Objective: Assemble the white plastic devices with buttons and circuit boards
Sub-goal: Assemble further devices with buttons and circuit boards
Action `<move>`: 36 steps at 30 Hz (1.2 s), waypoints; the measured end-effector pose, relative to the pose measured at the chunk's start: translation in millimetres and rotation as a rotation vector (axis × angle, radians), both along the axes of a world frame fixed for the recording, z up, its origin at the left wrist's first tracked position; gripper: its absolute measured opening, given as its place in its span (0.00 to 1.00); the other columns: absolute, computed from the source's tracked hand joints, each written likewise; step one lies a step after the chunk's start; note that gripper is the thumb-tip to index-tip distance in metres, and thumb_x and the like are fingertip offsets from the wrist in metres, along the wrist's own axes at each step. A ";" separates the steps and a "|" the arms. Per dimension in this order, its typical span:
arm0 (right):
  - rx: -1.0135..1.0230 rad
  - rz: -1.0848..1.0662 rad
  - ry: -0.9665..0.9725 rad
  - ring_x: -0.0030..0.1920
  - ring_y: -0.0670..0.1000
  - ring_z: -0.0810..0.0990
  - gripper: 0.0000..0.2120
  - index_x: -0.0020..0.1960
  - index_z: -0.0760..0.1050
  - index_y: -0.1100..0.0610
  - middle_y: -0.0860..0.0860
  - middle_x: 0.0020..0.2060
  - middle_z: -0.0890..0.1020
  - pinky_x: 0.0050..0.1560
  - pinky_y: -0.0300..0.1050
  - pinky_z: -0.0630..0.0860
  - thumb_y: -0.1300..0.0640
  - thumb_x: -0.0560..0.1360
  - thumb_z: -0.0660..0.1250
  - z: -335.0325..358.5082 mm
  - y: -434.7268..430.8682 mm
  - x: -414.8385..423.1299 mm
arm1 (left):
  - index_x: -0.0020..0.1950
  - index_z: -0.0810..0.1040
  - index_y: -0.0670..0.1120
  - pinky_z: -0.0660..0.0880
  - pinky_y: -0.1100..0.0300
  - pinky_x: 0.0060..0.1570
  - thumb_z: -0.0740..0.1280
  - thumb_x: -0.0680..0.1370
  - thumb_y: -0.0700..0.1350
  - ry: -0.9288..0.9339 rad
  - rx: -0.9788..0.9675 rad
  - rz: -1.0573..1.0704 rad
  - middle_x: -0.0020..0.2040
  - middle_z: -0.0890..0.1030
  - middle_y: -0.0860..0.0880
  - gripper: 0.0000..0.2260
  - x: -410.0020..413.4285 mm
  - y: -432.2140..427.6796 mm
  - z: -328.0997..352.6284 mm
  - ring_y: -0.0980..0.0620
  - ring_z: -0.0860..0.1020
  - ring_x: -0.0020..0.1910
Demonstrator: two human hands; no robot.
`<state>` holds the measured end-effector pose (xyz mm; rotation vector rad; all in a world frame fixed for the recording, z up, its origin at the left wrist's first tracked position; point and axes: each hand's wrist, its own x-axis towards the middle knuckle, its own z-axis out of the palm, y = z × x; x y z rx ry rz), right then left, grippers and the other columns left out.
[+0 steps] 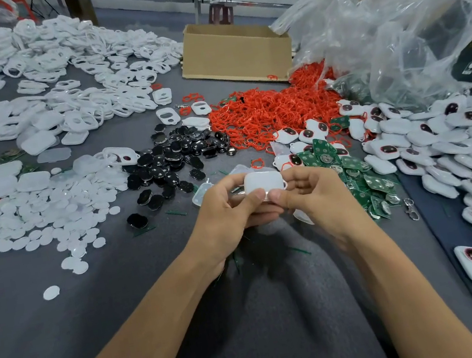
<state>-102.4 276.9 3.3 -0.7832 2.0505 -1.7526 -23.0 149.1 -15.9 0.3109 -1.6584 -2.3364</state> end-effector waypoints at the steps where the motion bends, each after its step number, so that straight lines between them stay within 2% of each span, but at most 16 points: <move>1: -0.003 -0.002 0.000 0.30 0.41 0.75 0.08 0.44 0.79 0.58 0.49 0.31 0.80 0.33 0.30 0.72 0.70 0.71 0.70 1.3 0.1 1.0 | 0.61 0.74 0.40 0.82 0.58 0.42 0.63 0.79 0.33 0.011 0.016 -0.004 0.41 0.84 0.39 0.12 0.3 0.0 0.3 0.46 0.84 0.38; 3: -0.031 -0.018 0.000 0.32 0.46 0.73 0.08 0.49 0.79 0.59 0.55 0.33 0.77 0.34 0.33 0.71 0.69 0.73 0.68 3.1 -0.8 3.1 | 0.61 0.73 0.44 0.82 0.58 0.41 0.62 0.79 0.34 0.024 0.052 -0.039 0.40 0.84 0.38 0.12 1.5 0.4 1.4 0.46 0.84 0.38; 5: -0.072 -0.055 0.036 0.32 0.48 0.72 0.09 0.53 0.78 0.57 0.56 0.33 0.75 0.35 0.36 0.70 0.67 0.74 0.67 4.2 -3.5 4.8 | 0.60 0.74 0.47 0.81 0.58 0.37 0.60 0.81 0.37 0.018 0.153 -0.096 0.37 0.84 0.40 0.10 2.0 1.9 2.8 0.47 0.84 0.35; 7: -0.057 -0.089 0.147 0.33 0.48 0.72 0.08 0.53 0.78 0.55 0.55 0.33 0.76 0.37 0.40 0.71 0.63 0.75 0.67 4.5 -6.1 6.3 | 0.58 0.75 0.45 0.80 0.59 0.34 0.59 0.81 0.39 -0.010 0.259 -0.152 0.35 0.83 0.40 0.08 1.3 3.3 4.7 0.48 0.83 0.32; 10: -0.048 -0.127 0.279 0.34 0.51 0.72 0.06 0.50 0.80 0.53 0.63 0.34 0.77 0.38 0.45 0.70 0.54 0.74 0.70 4.6 -7.8 7.7 | 0.50 0.78 0.42 0.79 0.61 0.32 0.63 0.75 0.45 -0.014 0.329 -0.233 0.35 0.83 0.41 0.09 0.6 2.3 5.7 0.51 0.83 0.31; 12: -0.071 -0.154 0.313 0.33 0.50 0.71 0.08 0.49 0.80 0.52 0.61 0.32 0.76 0.36 0.42 0.70 0.50 0.72 0.71 4.5 -7.6 7.9 | 0.48 0.79 0.41 0.79 0.62 0.32 0.64 0.73 0.47 -0.001 0.363 -0.274 0.36 0.83 0.42 0.11 0.8 1.0 4.7 0.52 0.82 0.31; 15: -0.093 -0.138 0.288 0.32 0.45 0.69 0.09 0.46 0.81 0.53 0.52 0.30 0.75 0.34 0.35 0.68 0.48 0.70 0.70 2.7 -8.2 9.9 | 0.49 0.78 0.39 0.79 0.63 0.32 0.65 0.73 0.46 -0.033 0.401 -0.303 0.35 0.83 0.44 0.12 1.4 -0.8 -0.1 0.54 0.81 0.31; 20: -0.054 -0.163 0.300 0.32 0.45 0.69 0.05 0.45 0.80 0.50 0.53 0.30 0.75 0.33 0.34 0.67 0.50 0.73 0.68 2.2 -7.5 8.7 | 0.50 0.78 0.40 0.78 0.66 0.33 0.65 0.73 0.44 -0.020 0.406 -0.294 0.34 0.82 0.47 0.09 1.7 -1.0 0.7 0.57 0.80 0.30; 21: -0.031 -0.156 0.300 0.32 0.48 0.70 0.03 0.46 0.80 0.50 0.58 0.30 0.76 0.33 0.38 0.68 0.53 0.75 0.68 2.1 -7.4 8.0 | 0.51 0.78 0.41 0.78 0.66 0.33 0.65 0.74 0.42 -0.013 0.378 -0.264 0.34 0.81 0.47 0.09 1.3 -1.1 1.3 0.57 0.79 0.30; 23: 0.007 -0.106 0.272 0.33 0.52 0.70 0.06 0.50 0.79 0.48 0.68 0.34 0.76 0.35 0.51 0.69 0.59 0.76 0.67 1.2 -6.8 6.5 | 0.57 0.77 0.42 0.77 0.65 0.33 0.64 0.77 0.37 0.020 0.254 -0.181 0.33 0.80 0.46 0.10 1.2 -1.1 1.2 0.56 0.78 0.29; 25: 0.025 -0.033 0.217 0.34 0.54 0.71 0.11 0.52 0.77 0.49 0.69 0.33 0.75 0.35 0.55 0.70 0.63 0.77 0.65 0.8 -4.1 4.3 | 0.63 0.75 0.44 0.77 0.64 0.33 0.63 0.78 0.34 0.034 0.064 -0.107 0.34 0.79 0.45 0.14 1.7 -0.8 0.9 0.55 0.77 0.29; 27: 0.022 0.016 0.146 0.30 0.48 0.75 0.13 0.52 0.76 0.50 0.62 0.29 0.75 0.33 0.46 0.71 0.67 0.76 0.65 1.0 -1.5 1.6 | 0.65 0.74 0.44 0.77 0.64 0.32 0.64 0.78 0.33 0.033 -0.111 -0.070 0.35 0.78 0.43 0.16 1.6 -0.5 0.9 0.55 0.76 0.28; 29: 0.027 0.020 0.065 0.26 0.44 0.74 0.13 0.50 0.75 0.52 0.60 0.30 0.74 0.32 0.40 0.70 0.69 0.75 0.64 -0.3 -0.1 -0.5 | 0.65 0.74 0.44 0.75 0.64 0.30 0.64 0.78 0.31 0.034 -0.206 -0.057 0.33 0.78 0.44 0.17 0.7 -0.2 0.1 0.55 0.74 0.28; 31: 0.035 0.016 0.008 0.24 0.44 0.73 0.12 0.49 0.73 0.54 0.62 0.32 0.72 0.29 0.39 0.68 0.71 0.75 0.63 -2.4 0.0 -0.7 | 0.63 0.76 0.45 0.74 0.64 0.30 0.65 0.77 0.30 0.035 -0.243 -0.051 0.32 0.79 0.47 0.17 0.3 -0.4 -1.6 0.54 0.74 0.27; 33: 0.031 0.024 -0.013 0.23 0.43 0.71 0.12 0.48 0.71 0.56 0.60 0.28 0.73 0.27 0.34 0.68 0.72 0.76 0.62 -3.5 -1.2 0.2 | 0.61 0.76 0.48 0.75 0.62 0.29 0.65 0.76 0.30 0.038 -0.274 -0.047 0.31 0.79 0.49 0.18 0.3 -0.8 -3.6 0.53 0.74 0.27; 36: -0.002 0.037 -0.026 0.22 0.42 0.70 0.12 0.46 0.70 0.57 0.49 0.21 0.74 0.26 0.31 0.67 0.74 0.76 0.61 -5.1 -2.2 0.9 | 0.60 0.77 0.49 0.74 0.62 0.28 0.66 0.76 0.30 0.032 -0.296 -0.030 0.32 0.80 0.48 0.18 -0.5 -0.5 -5.9 0.53 0.74 0.27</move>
